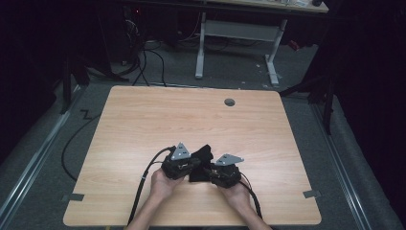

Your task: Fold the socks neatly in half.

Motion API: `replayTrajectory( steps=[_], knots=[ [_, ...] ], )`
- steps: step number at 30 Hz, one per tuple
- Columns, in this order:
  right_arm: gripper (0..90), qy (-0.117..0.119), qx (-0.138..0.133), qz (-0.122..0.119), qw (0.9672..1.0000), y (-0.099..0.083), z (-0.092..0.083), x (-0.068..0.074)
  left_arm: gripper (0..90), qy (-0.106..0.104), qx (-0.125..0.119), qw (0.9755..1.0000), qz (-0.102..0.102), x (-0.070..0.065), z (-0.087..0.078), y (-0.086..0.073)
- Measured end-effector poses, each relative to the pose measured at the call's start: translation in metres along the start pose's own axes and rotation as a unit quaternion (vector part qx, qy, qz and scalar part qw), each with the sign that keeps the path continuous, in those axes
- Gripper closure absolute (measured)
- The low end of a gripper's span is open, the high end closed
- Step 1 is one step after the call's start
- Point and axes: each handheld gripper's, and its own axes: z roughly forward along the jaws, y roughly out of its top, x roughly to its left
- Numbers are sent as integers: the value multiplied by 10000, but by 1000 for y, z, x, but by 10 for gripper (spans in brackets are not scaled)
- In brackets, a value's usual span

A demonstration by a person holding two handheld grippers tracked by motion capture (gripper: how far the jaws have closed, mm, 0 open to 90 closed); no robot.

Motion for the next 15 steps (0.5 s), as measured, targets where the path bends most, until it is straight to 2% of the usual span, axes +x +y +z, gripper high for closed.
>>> replayTrajectory(
  steps=[7, 11, 15],
  knots=[
    [624, 5, 5, 36, 10000, 0, 0, -1, 842, -63, 83, 9999, -39, -5, 0, -12],
    [602, 42, -37, 107, 9999, 0, -3, -1, 842, -52, 147, 9998, -92, -3, 5, -17],
    [588, 122, -100, 70, 9999, 0, -11, 0, 842, 10, 157, 9998, -104, 1, 6, -17]
  ],
)
